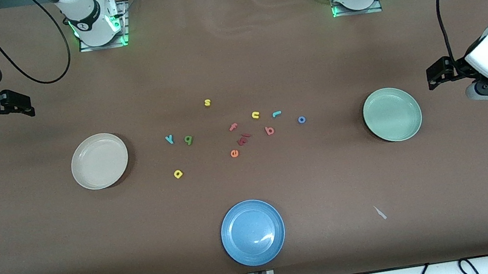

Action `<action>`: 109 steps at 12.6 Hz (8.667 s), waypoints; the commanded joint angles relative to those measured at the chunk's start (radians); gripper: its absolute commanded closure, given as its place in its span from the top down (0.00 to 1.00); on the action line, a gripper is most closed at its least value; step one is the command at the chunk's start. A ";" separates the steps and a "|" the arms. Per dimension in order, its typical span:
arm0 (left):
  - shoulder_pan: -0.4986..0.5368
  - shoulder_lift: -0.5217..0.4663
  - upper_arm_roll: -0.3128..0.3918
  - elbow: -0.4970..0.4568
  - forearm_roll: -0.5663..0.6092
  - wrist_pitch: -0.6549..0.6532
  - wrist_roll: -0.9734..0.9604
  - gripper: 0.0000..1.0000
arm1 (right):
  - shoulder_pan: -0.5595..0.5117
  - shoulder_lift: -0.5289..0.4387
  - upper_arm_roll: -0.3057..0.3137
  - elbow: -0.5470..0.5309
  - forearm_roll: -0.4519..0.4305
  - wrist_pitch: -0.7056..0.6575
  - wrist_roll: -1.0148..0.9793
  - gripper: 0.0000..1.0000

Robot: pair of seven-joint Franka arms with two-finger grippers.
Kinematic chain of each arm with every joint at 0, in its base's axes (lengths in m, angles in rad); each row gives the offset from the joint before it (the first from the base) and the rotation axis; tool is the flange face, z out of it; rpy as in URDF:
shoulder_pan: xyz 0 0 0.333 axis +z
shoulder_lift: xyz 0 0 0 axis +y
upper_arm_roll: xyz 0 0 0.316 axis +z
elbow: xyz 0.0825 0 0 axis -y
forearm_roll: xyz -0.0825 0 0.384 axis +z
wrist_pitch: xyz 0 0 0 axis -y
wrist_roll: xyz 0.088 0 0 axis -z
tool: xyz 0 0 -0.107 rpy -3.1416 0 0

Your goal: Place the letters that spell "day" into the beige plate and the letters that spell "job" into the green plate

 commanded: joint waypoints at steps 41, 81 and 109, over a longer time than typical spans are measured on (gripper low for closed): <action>-0.183 0.319 -0.022 -0.012 -0.232 0.103 -0.488 0.99 | 0.135 0.236 0.177 -0.218 -0.021 0.410 0.201 1.00; 0.010 0.287 -0.011 -0.403 -0.110 0.372 -0.253 0.00 | 0.232 0.312 0.043 -0.411 -0.113 0.824 0.048 0.08; -0.332 0.451 -0.231 -0.423 -0.110 0.735 -1.099 0.59 | 0.382 0.547 0.139 -0.213 -0.015 0.839 1.022 1.00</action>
